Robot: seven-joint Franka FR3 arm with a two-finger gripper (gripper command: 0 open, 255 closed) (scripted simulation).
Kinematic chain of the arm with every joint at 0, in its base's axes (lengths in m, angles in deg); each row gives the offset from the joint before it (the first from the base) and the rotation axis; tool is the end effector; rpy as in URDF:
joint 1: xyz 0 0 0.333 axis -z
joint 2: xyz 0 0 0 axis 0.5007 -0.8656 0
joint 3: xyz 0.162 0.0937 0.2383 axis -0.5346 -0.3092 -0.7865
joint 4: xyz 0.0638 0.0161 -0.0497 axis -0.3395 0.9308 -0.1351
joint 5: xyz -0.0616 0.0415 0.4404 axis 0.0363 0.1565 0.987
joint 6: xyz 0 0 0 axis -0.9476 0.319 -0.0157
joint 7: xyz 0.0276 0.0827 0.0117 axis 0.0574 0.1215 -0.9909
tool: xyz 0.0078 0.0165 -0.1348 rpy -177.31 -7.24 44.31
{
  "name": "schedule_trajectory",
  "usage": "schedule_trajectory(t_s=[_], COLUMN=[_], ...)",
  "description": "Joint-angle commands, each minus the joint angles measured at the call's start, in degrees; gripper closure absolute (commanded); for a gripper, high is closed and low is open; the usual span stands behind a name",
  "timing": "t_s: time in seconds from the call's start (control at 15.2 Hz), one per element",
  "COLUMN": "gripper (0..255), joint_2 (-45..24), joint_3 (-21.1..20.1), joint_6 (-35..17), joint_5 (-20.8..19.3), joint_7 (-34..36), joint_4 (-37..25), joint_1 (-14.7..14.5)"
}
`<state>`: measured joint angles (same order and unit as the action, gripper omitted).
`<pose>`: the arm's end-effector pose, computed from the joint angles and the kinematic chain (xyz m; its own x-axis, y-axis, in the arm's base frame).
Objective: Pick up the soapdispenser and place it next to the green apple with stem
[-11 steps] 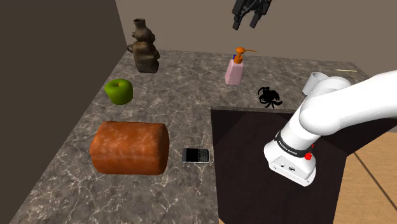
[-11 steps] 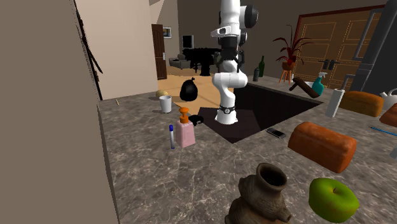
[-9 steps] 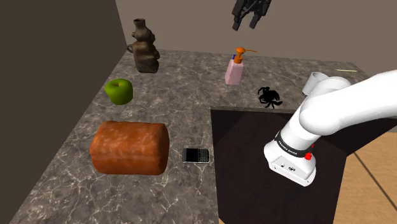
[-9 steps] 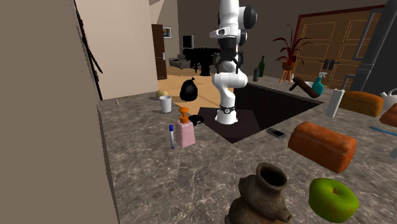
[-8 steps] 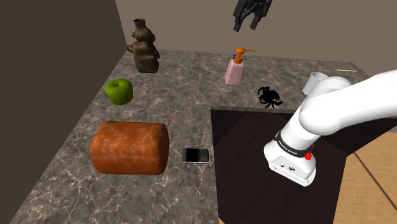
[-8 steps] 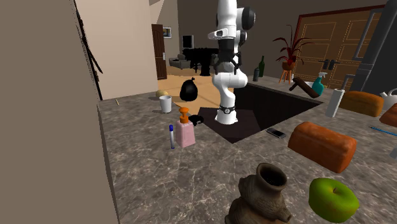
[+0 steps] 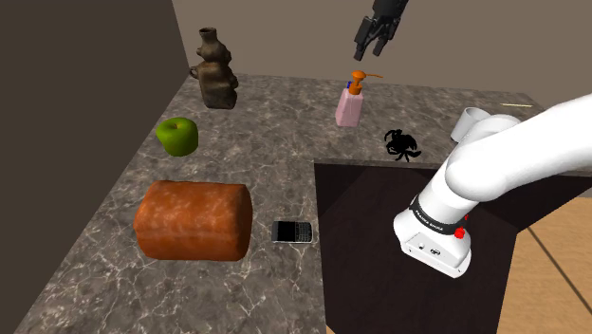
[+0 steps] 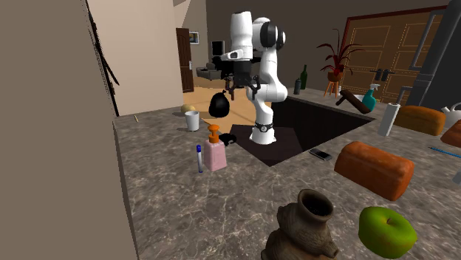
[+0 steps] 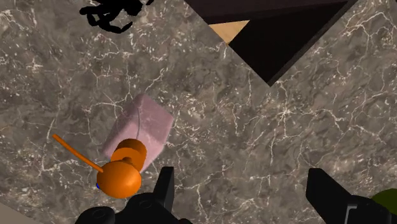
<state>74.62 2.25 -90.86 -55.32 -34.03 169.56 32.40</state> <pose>0.4180 -0.1396 0.4916 0.9852 -0.1239 0.1184 -0.1154 -0.9904 -0.0762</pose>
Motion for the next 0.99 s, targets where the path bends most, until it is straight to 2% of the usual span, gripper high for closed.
schedule_trajectory(t_s=[0.0, 0.33, 0.66, 0.92], gripper=[0, 0, 0, 0], joint_2=[-3.03, -11.1, -21.26, -23.18], joint_3=[2.79, 9.34, 15.79, 16.43], joint_6=[-2.56, -7.88, -12.48, -15.14], joint_5=[-0.57, -0.44, 2.66, 3.65], joint_7=[-3.91, -13.47, -24.14, -25.45], joint_4=[-0.24, -2.11, -6.15, -5.11], joint_1=[-0.03, -0.6, -1.93, -2.16])
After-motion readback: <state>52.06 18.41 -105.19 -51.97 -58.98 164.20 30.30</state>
